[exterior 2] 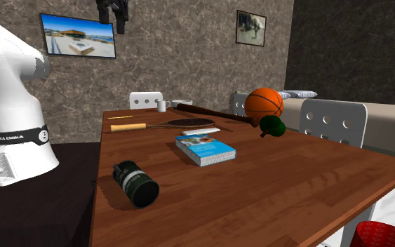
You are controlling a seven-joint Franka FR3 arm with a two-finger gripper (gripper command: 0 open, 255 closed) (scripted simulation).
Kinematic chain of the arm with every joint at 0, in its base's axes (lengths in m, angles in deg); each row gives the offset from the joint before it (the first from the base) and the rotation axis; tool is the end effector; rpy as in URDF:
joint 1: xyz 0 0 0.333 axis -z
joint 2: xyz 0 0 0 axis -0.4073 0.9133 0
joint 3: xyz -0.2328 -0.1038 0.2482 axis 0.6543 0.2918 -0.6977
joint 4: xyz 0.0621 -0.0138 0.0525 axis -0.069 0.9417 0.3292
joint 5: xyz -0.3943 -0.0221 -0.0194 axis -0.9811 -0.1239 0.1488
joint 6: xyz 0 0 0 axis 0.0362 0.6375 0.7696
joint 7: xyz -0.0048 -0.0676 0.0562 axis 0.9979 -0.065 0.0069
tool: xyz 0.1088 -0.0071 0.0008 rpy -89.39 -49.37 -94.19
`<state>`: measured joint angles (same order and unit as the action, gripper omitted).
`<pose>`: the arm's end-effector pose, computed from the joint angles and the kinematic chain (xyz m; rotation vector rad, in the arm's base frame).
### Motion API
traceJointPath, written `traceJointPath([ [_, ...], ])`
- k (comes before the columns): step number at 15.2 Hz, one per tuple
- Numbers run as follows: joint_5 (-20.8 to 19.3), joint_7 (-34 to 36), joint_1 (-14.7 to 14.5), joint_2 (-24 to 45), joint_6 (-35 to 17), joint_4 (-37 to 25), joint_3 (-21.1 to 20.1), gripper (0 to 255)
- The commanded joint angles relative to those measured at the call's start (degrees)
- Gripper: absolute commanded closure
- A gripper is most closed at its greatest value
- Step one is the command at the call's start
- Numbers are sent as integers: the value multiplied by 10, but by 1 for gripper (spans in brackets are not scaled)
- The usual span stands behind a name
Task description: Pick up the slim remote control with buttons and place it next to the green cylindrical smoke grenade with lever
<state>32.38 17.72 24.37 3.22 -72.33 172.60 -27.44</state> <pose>0.2870 0.0004 0.6069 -3.1246 0.2264 0.1396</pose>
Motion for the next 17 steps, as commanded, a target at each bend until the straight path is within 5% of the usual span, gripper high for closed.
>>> traceJointPath([
  [1, 0, 0, 0, 0, 0, 0, 0, 0],
  [17, 24, 6, -54, 252, -275, 5, -73, 0],
])
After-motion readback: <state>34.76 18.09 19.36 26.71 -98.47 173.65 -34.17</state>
